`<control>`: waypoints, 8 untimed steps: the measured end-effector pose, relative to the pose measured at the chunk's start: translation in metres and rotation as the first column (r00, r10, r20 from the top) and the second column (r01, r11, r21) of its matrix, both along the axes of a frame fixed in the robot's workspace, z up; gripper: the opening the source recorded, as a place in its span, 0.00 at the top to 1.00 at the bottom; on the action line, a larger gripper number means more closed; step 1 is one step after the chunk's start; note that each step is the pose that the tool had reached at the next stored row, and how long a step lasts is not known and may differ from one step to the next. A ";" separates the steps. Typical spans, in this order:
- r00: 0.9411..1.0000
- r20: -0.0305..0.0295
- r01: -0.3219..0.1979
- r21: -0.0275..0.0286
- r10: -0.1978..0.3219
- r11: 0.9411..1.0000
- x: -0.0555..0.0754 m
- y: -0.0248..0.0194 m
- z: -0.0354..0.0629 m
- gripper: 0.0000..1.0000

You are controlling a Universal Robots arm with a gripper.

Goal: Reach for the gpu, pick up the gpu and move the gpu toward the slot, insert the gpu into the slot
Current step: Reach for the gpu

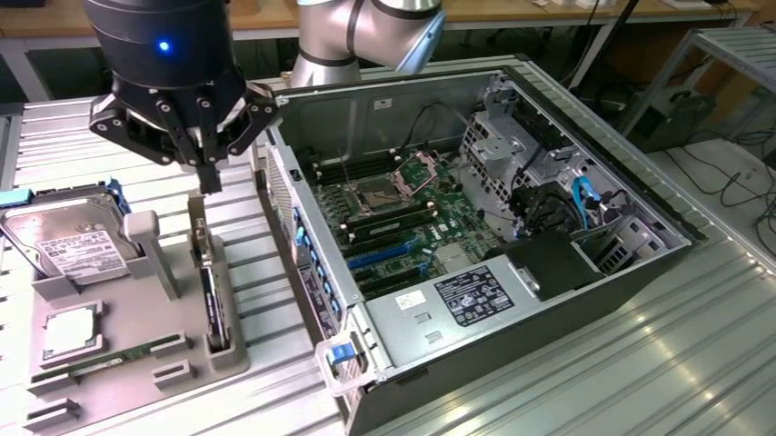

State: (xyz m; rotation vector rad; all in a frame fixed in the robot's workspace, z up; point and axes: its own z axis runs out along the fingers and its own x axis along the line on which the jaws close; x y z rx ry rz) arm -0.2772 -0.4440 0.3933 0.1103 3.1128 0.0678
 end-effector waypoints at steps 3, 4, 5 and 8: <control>1.000 0.000 0.000 0.000 0.000 1.000 -0.005 -0.0027 0.0001 0.89; 1.000 0.000 0.000 0.000 0.000 1.000 -0.006 -0.0034 0.0000 0.89; 1.000 0.000 -0.001 0.000 0.001 1.000 -0.007 -0.0040 0.0001 0.89; 1.000 0.000 -0.001 0.000 0.001 1.000 -0.010 -0.0060 0.0000 0.89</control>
